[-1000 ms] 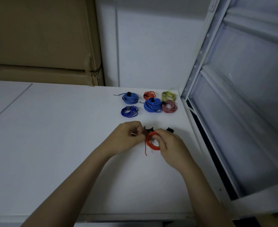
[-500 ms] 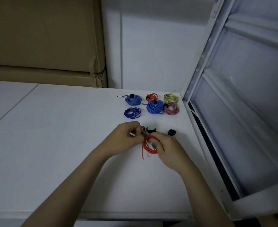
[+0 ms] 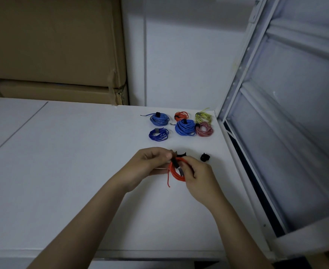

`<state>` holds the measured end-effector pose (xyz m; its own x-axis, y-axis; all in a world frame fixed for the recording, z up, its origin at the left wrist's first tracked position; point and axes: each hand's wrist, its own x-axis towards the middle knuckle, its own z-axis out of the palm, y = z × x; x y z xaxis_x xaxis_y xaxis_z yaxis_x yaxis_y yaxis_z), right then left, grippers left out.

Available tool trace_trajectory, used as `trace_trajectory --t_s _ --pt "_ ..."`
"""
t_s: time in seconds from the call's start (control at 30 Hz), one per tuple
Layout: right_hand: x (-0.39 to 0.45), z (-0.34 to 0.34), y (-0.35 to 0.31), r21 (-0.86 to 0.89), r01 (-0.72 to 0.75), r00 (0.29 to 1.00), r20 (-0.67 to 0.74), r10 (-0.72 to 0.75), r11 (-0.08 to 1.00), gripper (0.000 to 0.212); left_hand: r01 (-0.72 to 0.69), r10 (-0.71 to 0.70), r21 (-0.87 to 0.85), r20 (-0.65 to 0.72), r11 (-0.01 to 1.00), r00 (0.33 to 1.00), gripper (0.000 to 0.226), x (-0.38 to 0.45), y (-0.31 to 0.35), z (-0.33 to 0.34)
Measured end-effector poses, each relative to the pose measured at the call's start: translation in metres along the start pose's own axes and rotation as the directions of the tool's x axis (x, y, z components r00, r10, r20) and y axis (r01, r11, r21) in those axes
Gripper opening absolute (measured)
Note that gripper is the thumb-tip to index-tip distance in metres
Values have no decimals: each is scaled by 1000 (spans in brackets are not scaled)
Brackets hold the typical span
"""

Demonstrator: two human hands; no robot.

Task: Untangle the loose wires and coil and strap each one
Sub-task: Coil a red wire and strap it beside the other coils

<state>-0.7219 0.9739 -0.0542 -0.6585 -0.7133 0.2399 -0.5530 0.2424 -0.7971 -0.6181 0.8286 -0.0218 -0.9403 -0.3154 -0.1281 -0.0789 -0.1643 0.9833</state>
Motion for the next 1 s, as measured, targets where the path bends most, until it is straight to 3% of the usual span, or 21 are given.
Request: trace_trajectory --t_s 0.4,0.53,0.7,0.77,0.87,0.93,1.0 --pt "2 16 -5 -52 -37 998 -62 34 998 19 -82 93 83 -139 993 986 21 1 -5 9" --pt "1 14 -8 109 -93 996 9 93 990 20 -130 172 219 -185 967 968 18 1 -4 7" --pt "0 3 -12 301 -187 969 216 124 935 27 -172 253 318 -236 932 938 18 3 -2 5" --pt "2 -1 -12 247 -167 967 229 110 955 26 -186 273 324 -247 927 930 21 5 -2 5" --pt "1 -3 -10 79 -20 997 71 15 997 37 -187 285 343 -264 921 921 22 6 -3 5" --pt "1 -5 -10 -145 183 979 -62 -193 972 39 -192 303 382 -256 904 918 21 7 -4 5" --pt "2 -5 -10 -335 358 909 -89 -408 871 23 -198 319 413 -248 889 915 17 8 -4 5"
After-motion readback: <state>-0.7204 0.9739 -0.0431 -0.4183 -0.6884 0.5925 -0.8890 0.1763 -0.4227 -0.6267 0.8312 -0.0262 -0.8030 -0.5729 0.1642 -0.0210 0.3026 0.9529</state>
